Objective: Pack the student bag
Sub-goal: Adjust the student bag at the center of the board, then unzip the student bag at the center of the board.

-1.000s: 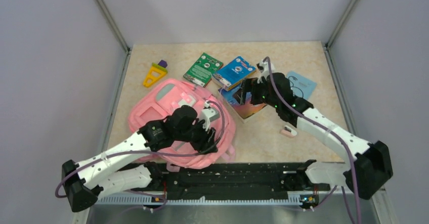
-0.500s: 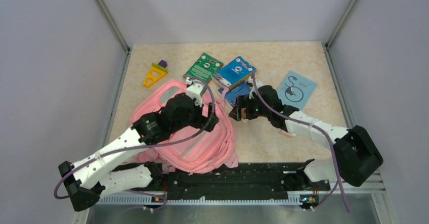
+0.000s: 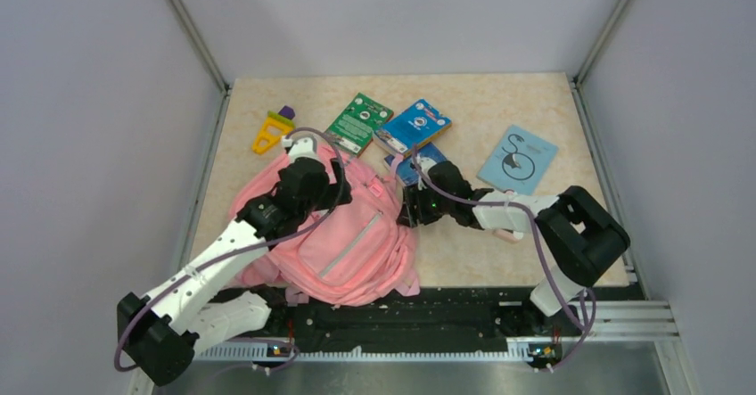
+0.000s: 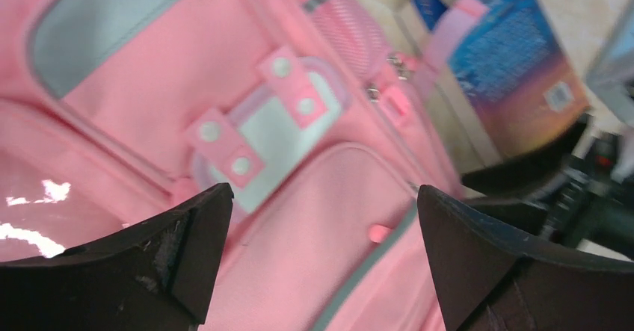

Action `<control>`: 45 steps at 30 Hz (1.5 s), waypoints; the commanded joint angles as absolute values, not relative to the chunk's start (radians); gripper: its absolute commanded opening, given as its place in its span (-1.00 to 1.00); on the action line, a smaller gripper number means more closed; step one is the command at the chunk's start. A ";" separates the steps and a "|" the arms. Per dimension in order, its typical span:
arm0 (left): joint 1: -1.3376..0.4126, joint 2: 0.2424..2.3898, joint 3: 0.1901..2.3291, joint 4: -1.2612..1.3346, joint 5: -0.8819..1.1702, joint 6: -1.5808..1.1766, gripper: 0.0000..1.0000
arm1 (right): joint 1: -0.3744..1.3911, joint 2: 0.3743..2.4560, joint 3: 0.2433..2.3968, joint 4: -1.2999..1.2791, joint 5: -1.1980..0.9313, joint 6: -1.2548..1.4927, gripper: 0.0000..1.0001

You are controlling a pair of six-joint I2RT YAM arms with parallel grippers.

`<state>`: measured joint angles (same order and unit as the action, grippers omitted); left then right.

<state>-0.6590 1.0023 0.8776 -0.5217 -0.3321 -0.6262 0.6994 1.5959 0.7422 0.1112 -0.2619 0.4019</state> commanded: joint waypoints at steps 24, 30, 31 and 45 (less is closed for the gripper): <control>-0.377 1.433 0.924 -0.120 -0.253 -0.385 0.92 | 1.063 1.467 0.813 0.086 -0.101 0.473 -0.54; -0.395 1.230 0.864 -0.188 -0.141 -0.299 0.92 | 0.993 1.337 0.905 -0.152 0.085 0.328 0.41; -0.404 1.191 0.845 -0.199 -0.129 -0.292 0.93 | 0.965 1.317 0.906 -0.168 0.077 0.312 0.49; -0.821 1.076 0.752 -0.407 -0.398 -0.543 0.93 | 0.743 1.384 0.841 -0.014 -0.176 0.062 0.49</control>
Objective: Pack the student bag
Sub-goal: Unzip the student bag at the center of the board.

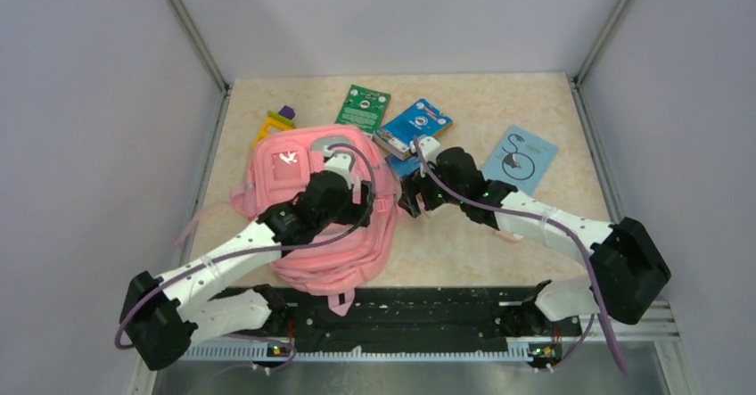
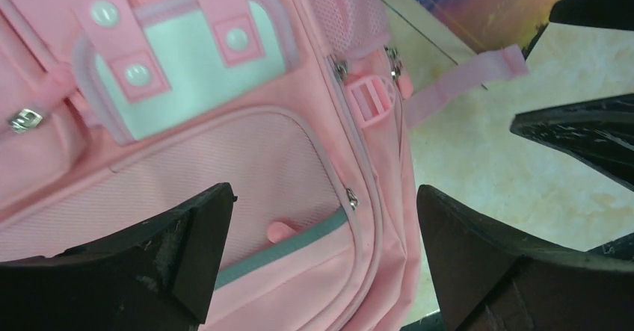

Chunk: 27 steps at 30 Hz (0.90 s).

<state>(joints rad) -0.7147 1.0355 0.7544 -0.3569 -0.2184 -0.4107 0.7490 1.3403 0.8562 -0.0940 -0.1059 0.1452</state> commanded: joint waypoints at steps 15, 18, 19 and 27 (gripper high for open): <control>-0.985 1.399 0.940 -0.686 -0.724 -0.786 0.96 | 0.691 1.624 0.862 0.107 -0.303 0.022 0.29; -0.985 1.402 0.930 -0.675 -0.728 -0.794 0.91 | 0.683 1.653 0.858 0.131 -0.319 0.036 0.24; -0.986 1.402 0.926 -0.671 -0.730 -0.798 0.88 | 0.682 1.658 0.856 0.138 -0.324 0.039 0.22; -0.985 1.451 0.907 -0.626 -0.716 -0.802 0.78 | 0.671 1.702 0.857 0.169 -0.333 0.033 0.08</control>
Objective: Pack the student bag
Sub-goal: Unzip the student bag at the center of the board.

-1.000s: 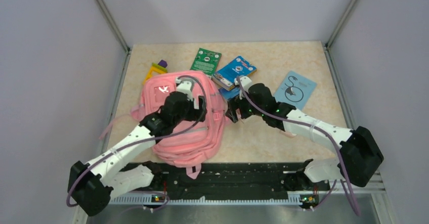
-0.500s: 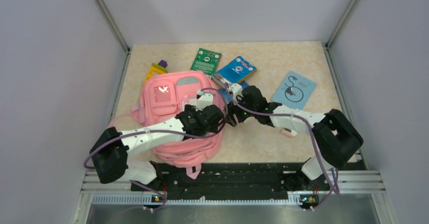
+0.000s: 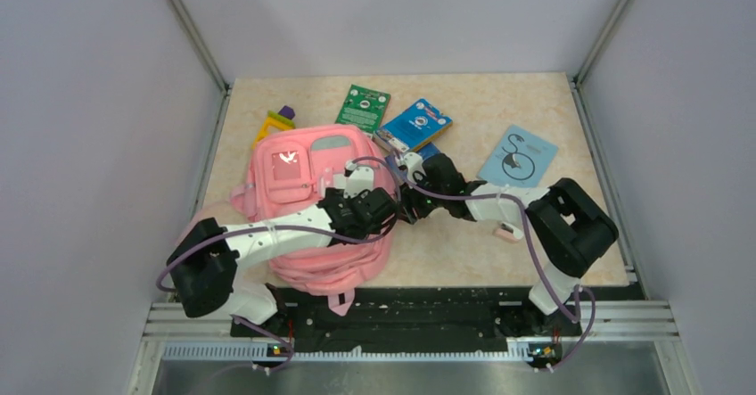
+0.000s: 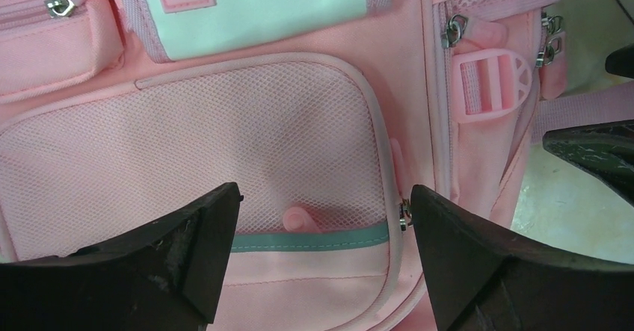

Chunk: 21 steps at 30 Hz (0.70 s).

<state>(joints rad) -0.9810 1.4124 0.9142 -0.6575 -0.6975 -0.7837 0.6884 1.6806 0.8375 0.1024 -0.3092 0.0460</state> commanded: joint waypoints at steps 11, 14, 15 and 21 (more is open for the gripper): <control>-0.983 1.534 0.925 -0.649 -0.748 -0.818 0.51 | 0.663 1.755 0.877 0.214 -0.387 0.035 -0.04; -0.983 1.547 0.931 -0.662 -0.746 -0.824 0.21 | 0.662 1.771 0.880 0.216 -0.386 0.037 -0.12; -0.983 1.547 0.933 -0.667 -0.749 -0.826 0.10 | 0.662 1.772 0.879 0.217 -0.385 0.036 -0.16; -0.983 1.526 0.939 -0.685 -0.766 -0.829 -0.29 | 0.663 1.777 0.874 0.231 -0.380 0.030 -0.31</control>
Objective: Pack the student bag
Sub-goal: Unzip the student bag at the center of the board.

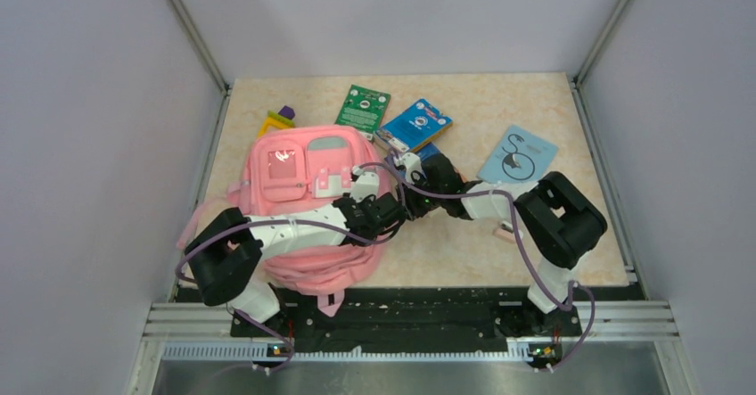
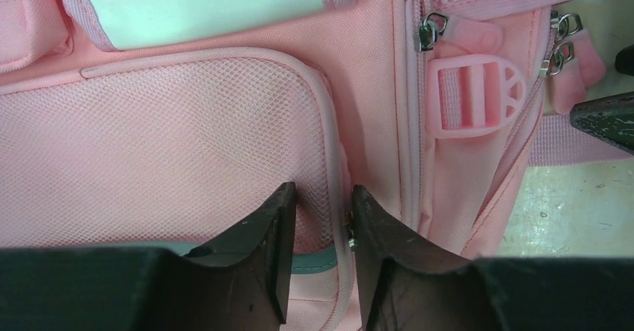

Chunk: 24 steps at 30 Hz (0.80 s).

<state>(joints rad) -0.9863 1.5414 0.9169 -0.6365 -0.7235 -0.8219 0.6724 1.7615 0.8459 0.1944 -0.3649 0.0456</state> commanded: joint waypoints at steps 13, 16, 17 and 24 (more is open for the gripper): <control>-0.983 1.428 0.943 -0.699 -0.769 -0.855 -1.00 | 0.663 1.792 0.839 0.343 -0.494 0.126 -0.31; -0.983 1.397 0.941 -0.695 -0.768 -0.854 -1.00 | 0.662 1.812 0.840 0.372 -0.504 0.152 -0.33; -0.983 1.386 0.939 -0.693 -0.767 -0.855 -1.00 | 0.663 1.820 0.842 0.377 -0.507 0.157 -0.33; -0.983 1.360 0.928 -0.701 -0.771 -0.858 -1.00 | 0.666 1.829 0.843 0.380 -0.496 0.159 -0.43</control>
<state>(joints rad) -0.9863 1.4048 0.9195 -0.6971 -0.7223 -0.8436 0.6712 1.8275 0.8440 0.3260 -0.4843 0.1581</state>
